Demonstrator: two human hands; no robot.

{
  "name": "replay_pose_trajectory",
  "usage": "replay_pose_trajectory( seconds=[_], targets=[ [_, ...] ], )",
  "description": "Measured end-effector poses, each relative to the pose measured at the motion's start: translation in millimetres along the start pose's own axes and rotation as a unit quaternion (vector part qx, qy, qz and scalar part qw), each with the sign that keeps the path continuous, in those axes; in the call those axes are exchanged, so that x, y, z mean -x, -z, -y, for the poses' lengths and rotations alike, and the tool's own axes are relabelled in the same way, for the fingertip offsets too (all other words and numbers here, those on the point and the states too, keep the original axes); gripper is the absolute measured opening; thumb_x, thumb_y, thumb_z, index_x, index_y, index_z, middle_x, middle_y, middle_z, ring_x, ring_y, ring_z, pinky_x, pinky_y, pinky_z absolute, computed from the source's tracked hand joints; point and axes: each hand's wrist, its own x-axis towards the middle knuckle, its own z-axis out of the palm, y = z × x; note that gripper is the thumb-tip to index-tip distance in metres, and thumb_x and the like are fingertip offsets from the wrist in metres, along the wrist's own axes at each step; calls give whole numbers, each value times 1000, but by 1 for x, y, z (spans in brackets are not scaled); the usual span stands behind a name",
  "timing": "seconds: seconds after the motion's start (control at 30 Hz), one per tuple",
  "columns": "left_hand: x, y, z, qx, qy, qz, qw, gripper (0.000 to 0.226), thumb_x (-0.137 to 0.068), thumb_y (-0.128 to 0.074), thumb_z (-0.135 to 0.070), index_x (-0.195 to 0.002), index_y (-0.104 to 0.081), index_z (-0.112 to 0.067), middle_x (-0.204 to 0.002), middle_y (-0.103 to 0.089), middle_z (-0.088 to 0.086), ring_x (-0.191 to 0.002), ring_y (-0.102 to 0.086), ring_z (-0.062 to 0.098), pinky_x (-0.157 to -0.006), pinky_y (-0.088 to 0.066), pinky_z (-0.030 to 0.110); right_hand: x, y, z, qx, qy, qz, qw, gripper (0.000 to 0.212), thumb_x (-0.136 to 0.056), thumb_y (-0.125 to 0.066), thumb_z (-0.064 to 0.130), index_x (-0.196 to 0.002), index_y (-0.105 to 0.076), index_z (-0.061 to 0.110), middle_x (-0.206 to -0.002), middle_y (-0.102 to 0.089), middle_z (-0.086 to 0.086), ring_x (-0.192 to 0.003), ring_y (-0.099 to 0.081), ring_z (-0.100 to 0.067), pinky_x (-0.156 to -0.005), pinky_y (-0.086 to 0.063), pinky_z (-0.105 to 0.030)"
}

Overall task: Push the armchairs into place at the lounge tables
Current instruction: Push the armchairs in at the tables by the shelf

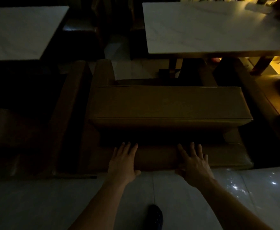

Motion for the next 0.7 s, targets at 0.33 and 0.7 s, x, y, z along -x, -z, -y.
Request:
replay_pose_trajectory(
  seconds=[0.33, 0.7],
  targets=[
    [74, 45, -35, 50, -3, 0, 999, 92, -84, -61, -63, -155, -11, -33, -162, -17, -3, -146, -18, 22, -117, -24, 40, 90, 49, 8, -68, -21, -20, 997, 88, -90, -58, 55, -156, -5, 32, -165, -2, -11, -152, -4, -32, -122, -16, -50],
    [115, 118, -165, 71, -72, -59, 993, 88, -85, -60, -63, -154, -13, -37, -163, -14, -6, -148, -16, 18, -119, -20, 43, 171, 133, -64, -45, -19, -109, 993, 86, -89, -63, 42, -156, -10, 35, -165, -7, -12, -151, -10, -33, -120, -18, -49]
  ],
)
